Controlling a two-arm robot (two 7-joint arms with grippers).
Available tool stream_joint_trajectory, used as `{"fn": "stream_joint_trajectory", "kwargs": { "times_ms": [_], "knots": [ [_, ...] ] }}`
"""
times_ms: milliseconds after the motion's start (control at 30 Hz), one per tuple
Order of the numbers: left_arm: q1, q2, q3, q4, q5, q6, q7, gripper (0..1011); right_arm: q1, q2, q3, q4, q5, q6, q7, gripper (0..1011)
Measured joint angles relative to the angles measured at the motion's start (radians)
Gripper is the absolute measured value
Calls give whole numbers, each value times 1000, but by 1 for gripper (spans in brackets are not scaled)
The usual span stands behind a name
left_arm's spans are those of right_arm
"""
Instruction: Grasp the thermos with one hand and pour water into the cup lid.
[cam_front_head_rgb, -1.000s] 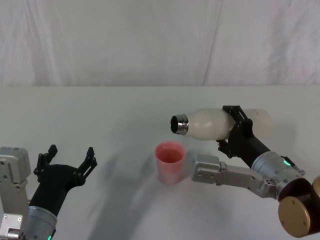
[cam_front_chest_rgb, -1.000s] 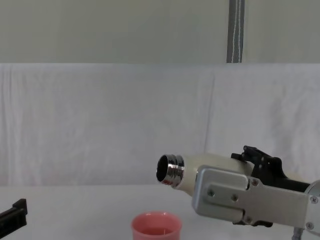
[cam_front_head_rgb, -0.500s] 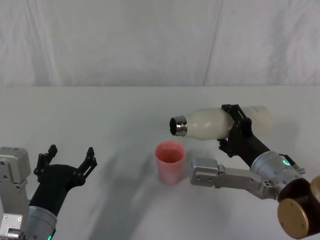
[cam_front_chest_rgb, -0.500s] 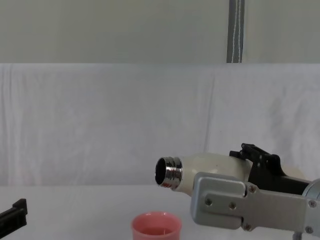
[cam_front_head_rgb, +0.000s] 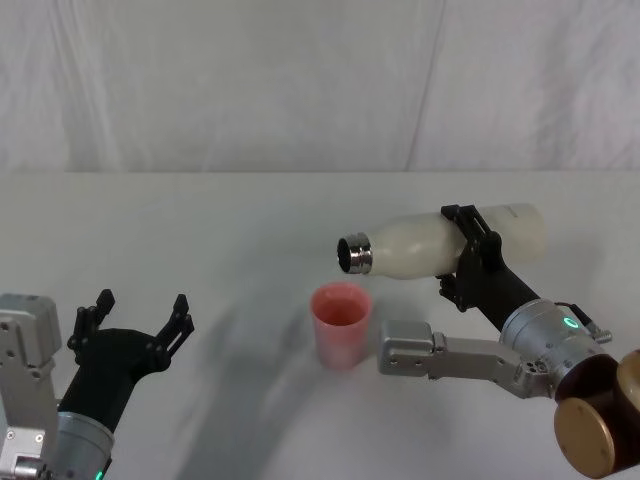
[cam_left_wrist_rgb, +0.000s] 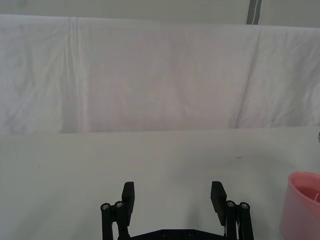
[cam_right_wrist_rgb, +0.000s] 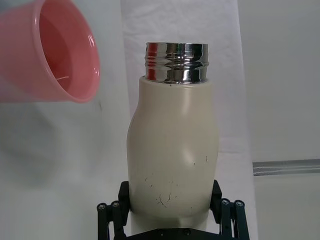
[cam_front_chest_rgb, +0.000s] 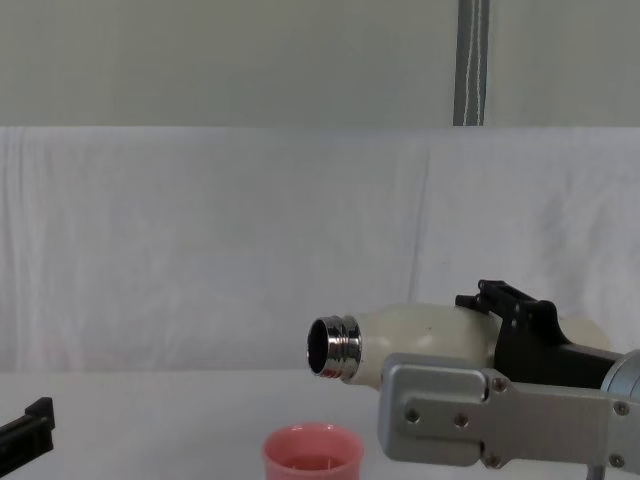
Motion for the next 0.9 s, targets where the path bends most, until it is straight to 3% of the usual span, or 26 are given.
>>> {"fn": "stream_joint_trajectory", "kwargs": {
  "times_ms": [900],
  "knots": [
    [0, 0, 0, 0, 0, 0, 0, 1001, 16, 11, -21, -6, -30, 0, 14, 955]
  ]
}}
